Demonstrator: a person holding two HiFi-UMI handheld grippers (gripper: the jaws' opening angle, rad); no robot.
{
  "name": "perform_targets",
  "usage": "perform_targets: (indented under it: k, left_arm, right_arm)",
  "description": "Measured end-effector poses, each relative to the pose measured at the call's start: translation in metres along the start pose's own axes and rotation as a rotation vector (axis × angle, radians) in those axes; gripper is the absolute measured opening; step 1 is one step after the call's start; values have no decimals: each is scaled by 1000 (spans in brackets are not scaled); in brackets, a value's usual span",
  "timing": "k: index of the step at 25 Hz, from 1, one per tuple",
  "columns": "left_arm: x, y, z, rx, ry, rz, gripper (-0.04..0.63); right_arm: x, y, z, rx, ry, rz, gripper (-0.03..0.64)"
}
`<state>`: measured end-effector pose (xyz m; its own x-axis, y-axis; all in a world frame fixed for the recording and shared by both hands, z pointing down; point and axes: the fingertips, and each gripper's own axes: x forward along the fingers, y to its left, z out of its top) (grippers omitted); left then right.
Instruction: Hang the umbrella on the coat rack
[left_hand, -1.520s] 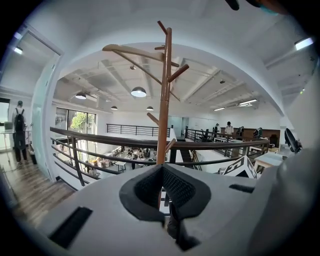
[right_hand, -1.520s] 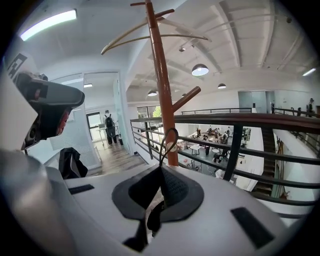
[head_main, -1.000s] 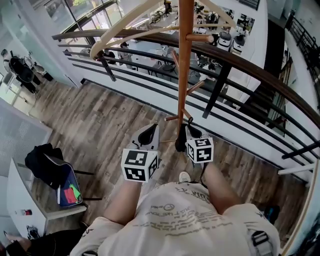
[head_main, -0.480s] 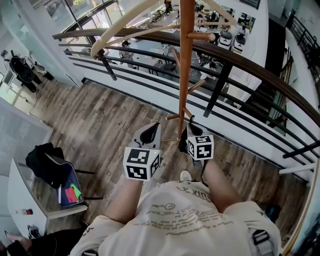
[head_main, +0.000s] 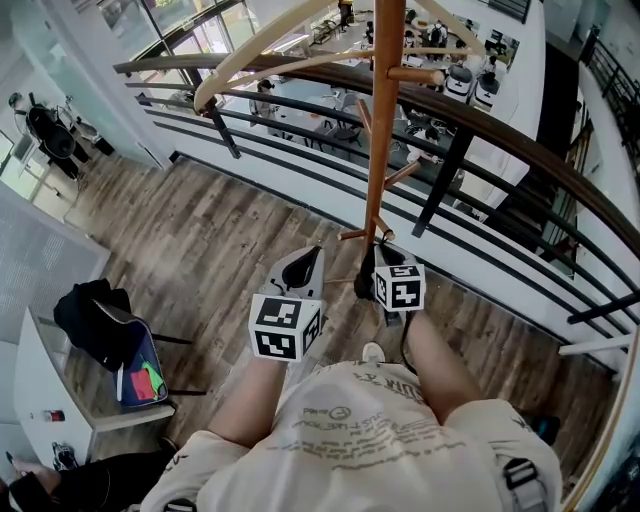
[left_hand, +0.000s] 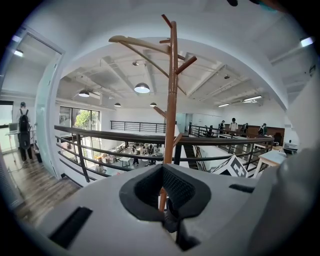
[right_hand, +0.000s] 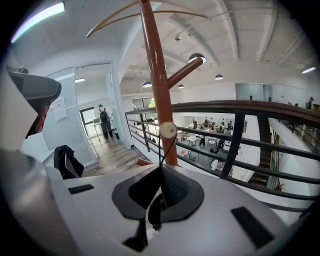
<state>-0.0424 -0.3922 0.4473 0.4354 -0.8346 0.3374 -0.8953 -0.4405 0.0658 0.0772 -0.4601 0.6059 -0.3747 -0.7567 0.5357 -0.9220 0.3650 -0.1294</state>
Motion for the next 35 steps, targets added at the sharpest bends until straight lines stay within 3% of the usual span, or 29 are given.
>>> perform_targets:
  k: [10,13,16,26,35]
  left_arm:
    - [-5,7,-2,-8,5,10,-2]
    - [-2,4,-5,-13,7,-6,-2]
    - [2,-1,-6,-31,3,-28,-2]
    - [0,-22,-7,-58,-36,-108,-2]
    - [-16,-47,-5,-55,-72,-194,-2]
  right_arm:
    - [4,-5,5,29,-74,-55,4]
    - [-3,-4,10,29,-129,-35,78]
    - [-15,-3,13,23,-164,-29,100]
    - [-87,6,36,-5,-255,-65,100]
    - [-185,19,75,61,-459,-67,3]
